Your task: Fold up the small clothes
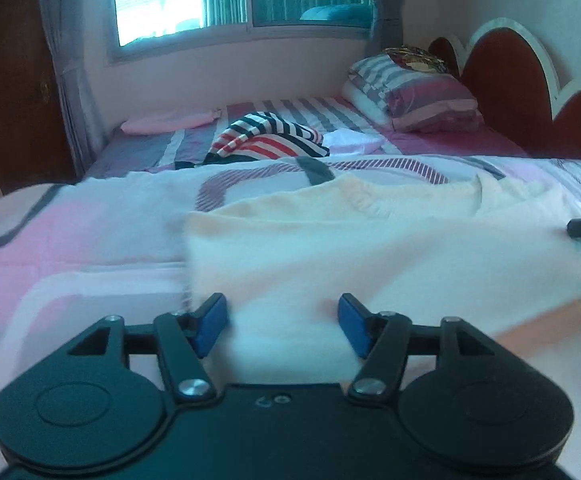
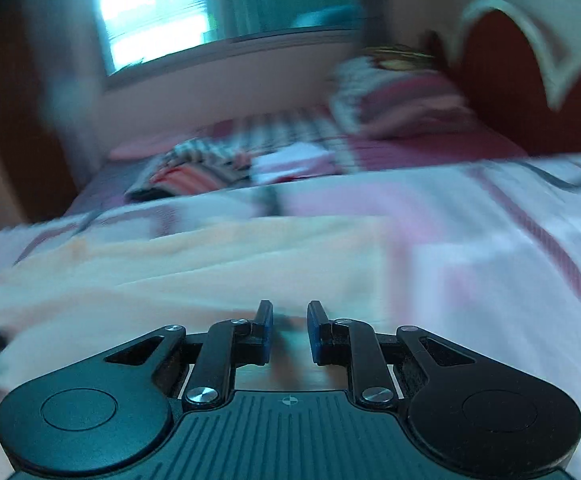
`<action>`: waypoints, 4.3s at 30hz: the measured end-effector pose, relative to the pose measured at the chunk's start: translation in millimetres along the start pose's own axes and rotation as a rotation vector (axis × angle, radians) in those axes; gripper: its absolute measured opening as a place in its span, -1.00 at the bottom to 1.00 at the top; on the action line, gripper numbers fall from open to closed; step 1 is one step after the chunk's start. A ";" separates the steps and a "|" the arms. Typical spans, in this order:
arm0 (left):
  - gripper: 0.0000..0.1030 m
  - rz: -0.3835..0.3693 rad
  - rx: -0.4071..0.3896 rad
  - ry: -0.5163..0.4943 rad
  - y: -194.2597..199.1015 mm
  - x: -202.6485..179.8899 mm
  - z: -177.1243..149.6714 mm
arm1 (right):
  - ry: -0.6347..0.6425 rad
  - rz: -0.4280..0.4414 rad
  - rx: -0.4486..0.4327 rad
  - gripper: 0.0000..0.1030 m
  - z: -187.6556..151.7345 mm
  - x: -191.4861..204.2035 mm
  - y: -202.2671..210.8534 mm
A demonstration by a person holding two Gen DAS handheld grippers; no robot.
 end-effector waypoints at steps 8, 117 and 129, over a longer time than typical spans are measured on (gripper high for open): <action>0.22 0.008 0.014 0.038 17.3 -12.1 -14.2 | 0.030 0.097 -0.016 -0.64 -10.9 1.8 47.5; -0.97 -0.383 0.004 0.628 261.8 33.2 -144.7 | -0.388 0.540 0.063 -0.95 -115.1 -50.1 340.3; -0.97 -0.321 -0.030 0.671 131.6 52.8 -10.8 | -0.455 0.510 0.033 -0.95 19.2 -52.6 206.7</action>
Point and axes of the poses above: each gripper's, at about its wrist camera, not at the fingertips, and y roughly against the way its jaws point, x to its left, z to its top, the point moved 3 cm from there along -y, roughly the way its jaws point
